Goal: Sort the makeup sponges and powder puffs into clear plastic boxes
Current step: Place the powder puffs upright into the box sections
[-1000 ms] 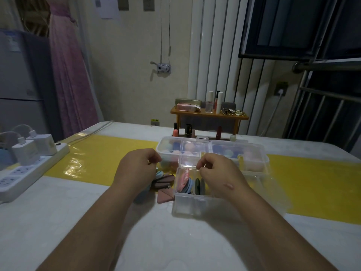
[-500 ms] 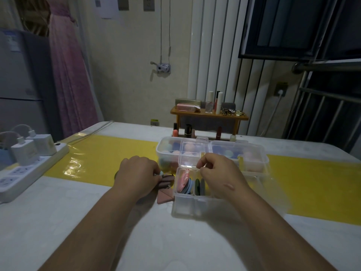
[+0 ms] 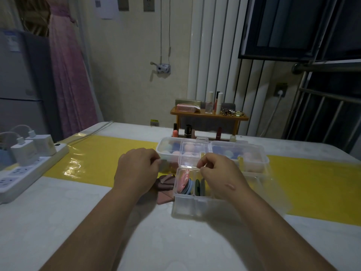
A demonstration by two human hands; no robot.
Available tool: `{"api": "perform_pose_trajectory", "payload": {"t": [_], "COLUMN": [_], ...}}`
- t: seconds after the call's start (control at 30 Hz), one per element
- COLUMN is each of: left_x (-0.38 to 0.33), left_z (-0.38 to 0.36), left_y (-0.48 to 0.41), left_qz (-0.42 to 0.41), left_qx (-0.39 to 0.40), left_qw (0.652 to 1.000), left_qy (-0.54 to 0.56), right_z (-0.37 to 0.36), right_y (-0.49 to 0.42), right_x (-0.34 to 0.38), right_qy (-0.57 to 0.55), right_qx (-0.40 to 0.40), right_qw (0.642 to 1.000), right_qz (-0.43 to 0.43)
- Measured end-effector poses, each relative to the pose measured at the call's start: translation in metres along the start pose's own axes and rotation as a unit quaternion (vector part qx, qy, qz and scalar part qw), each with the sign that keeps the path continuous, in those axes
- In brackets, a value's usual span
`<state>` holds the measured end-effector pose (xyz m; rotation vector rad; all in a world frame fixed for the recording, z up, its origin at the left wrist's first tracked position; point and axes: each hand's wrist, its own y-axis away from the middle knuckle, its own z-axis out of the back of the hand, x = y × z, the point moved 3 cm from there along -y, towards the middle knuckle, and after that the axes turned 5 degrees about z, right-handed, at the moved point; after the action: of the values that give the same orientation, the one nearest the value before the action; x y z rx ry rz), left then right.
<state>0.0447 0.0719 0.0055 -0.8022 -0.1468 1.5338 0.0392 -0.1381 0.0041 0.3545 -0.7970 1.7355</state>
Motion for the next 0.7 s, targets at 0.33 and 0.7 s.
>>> {"api": "perform_pose_trajectory", "payload": {"t": [0.33,0.7], "left_x": [0.004,-0.010], "left_z": [0.000,-0.007], "left_y": [0.000,0.007], "left_qz": [0.156,0.194], "left_qx": [-0.003,0.065], "left_qw": [0.941,0.874], "left_qy": [0.300,0.440], "right_z": [0.002,0.003], "right_y": [0.001,0.005], "right_x": [0.002,0.014], "right_qy": [-0.052,-0.102], "right_qx": [-0.008,0.020], "right_qw": [0.998,0.990], "right_qz": [0.023,0.098]}}
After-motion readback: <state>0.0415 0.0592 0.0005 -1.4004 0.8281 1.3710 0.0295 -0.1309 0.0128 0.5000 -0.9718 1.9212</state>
